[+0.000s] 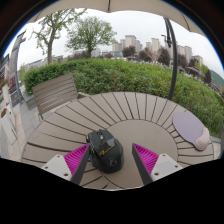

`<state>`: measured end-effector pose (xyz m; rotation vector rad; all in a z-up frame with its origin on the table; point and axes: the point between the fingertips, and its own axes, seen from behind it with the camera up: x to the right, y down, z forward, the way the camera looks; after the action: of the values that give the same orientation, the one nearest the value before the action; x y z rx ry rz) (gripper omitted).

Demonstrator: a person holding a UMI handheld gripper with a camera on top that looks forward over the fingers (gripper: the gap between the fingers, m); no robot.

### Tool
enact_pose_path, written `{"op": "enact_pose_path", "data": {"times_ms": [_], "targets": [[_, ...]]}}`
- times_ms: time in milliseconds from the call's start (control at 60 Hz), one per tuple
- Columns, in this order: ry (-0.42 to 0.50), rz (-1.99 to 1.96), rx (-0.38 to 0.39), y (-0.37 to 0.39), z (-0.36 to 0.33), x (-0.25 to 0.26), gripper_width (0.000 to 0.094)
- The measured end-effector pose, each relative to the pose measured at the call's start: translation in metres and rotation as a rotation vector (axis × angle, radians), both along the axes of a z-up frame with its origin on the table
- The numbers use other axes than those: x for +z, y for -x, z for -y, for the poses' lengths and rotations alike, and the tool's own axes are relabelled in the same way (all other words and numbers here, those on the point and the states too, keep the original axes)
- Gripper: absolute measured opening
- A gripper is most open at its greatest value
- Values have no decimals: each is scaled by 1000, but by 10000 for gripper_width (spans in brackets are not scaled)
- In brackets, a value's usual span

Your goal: Arrange mouse

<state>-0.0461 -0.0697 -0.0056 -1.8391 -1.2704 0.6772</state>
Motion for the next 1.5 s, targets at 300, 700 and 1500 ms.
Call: {"op": "enact_pose_path", "data": {"times_ms": [300, 700, 1500], "targets": [[-2, -7, -12, 24, -16, -4, 820], [23, 12, 15, 34, -18, 24, 563], [-62, 3, -299, -62, -382, 64, 440]]}}
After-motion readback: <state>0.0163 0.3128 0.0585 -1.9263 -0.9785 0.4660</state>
